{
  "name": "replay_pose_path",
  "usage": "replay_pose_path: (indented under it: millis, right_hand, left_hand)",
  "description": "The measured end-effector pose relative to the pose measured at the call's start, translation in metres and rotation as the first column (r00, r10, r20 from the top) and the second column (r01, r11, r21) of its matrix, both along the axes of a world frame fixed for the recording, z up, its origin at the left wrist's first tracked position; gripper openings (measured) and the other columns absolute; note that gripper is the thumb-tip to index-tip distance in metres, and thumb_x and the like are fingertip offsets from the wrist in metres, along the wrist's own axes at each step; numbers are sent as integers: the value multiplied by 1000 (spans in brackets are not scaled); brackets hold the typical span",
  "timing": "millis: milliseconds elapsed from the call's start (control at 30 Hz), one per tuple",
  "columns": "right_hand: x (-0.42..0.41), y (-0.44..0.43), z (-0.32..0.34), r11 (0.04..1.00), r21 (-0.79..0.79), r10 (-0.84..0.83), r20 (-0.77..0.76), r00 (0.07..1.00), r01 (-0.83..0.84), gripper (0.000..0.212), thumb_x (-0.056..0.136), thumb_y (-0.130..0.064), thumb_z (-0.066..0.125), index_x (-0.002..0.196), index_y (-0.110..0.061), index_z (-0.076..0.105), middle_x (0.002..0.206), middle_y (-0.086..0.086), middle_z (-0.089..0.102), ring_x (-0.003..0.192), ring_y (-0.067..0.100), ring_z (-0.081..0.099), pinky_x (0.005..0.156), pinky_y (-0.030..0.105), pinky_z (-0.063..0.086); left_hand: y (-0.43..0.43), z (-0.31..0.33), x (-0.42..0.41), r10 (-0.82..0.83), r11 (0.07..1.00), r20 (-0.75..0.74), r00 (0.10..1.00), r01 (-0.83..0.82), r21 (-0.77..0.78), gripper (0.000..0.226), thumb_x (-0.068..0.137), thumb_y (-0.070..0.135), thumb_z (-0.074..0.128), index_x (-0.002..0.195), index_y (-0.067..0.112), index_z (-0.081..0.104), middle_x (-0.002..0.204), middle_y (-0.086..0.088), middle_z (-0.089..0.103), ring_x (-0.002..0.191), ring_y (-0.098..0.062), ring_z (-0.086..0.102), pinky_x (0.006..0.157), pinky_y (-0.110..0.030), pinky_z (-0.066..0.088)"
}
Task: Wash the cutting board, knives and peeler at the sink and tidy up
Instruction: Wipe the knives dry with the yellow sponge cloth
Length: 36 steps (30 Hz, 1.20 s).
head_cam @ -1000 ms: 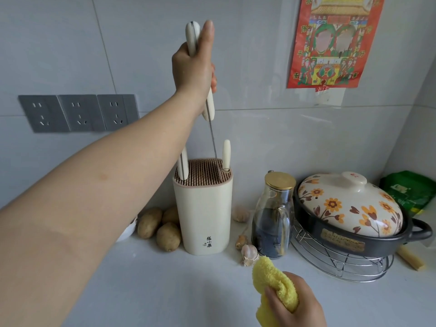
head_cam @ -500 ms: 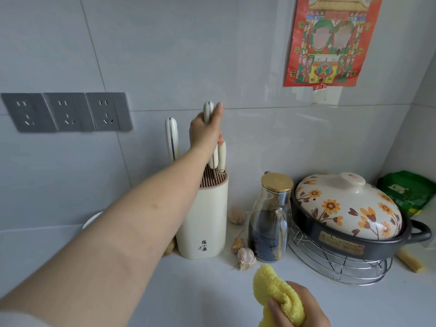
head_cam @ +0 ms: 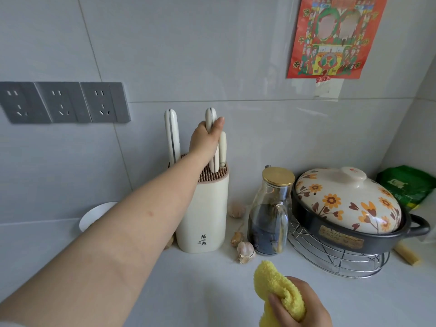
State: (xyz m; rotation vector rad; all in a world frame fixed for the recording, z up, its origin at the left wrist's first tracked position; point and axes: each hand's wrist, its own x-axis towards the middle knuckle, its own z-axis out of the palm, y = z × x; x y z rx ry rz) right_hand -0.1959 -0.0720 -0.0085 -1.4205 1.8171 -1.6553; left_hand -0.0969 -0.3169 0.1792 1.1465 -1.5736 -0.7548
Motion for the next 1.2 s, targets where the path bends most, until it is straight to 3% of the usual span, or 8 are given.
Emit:
replay_pose_path:
  millis: [133,300,400,600,867,1033,1100,1200]
  right_hand:
    - [-2,6,5,1000,-22,-21,-31,999,21,45,48,-27,69,74,-62,56,81,-30,62,78,-10,59,64,-1,41]
    - [-6,17,4,996,-49,-76,-73,994,72,41,49,-23,69,79,-50,59,78,-25,64,75,-6,60,62,0,42]
    - [-7,22,4,989,-93,-125,-103,987,116,39,49,-20,68,78,-45,59,74,-23,64,69,-4,60,59,0,42]
    - [-11,31,6,990,-42,-134,-64,989,132,42,49,-24,68,77,-53,59,79,-25,64,75,-6,60,63,0,42]
    - [-3,36,27,990,80,-116,16,993,114,48,52,-28,66,69,-70,49,83,-41,56,79,-18,53,66,-2,39]
    - [2,53,45,985,68,-157,-37,987,160,48,51,-33,61,72,-73,45,85,-44,53,78,-19,52,66,-1,39]
    - [5,66,53,980,70,-182,-57,982,186,41,49,-44,58,73,-73,44,89,-46,50,79,-20,51,66,-1,39]
    - [10,92,62,965,75,-244,-86,966,251,37,47,-51,54,77,-72,44,96,-44,48,81,-18,51,64,1,39]
  left_hand:
    - [6,0,-3,-29,999,17,999,30,-11,33,96,40,39,80,12,45,67,4,46,78,-21,48,52,-14,32]
    - [9,-4,-7,-16,1000,-38,999,16,-5,36,95,42,40,66,21,38,65,3,47,76,-24,51,66,-26,34]
    - [12,-6,-8,8,1000,-76,997,-9,-25,36,95,42,41,66,22,37,65,4,47,76,-24,50,62,-28,34]
    - [18,-6,-8,10,999,-133,991,-17,-52,34,95,40,42,66,22,37,65,4,46,76,-24,52,70,-31,40]
    - [24,-1,1,-65,998,51,997,65,1,33,95,42,39,96,9,44,73,4,47,82,-21,48,63,-26,29]
    - [43,-4,17,6,999,93,996,-3,-32,46,90,35,54,122,4,45,115,-7,51,108,-23,51,82,-24,35]
    - [58,-4,28,51,995,118,992,-40,-92,43,89,27,56,125,5,46,125,-10,49,115,-25,49,92,-27,36]
    - [93,3,38,-12,987,163,986,38,-156,30,90,19,53,116,6,53,118,-8,56,106,-24,53,83,-23,36]
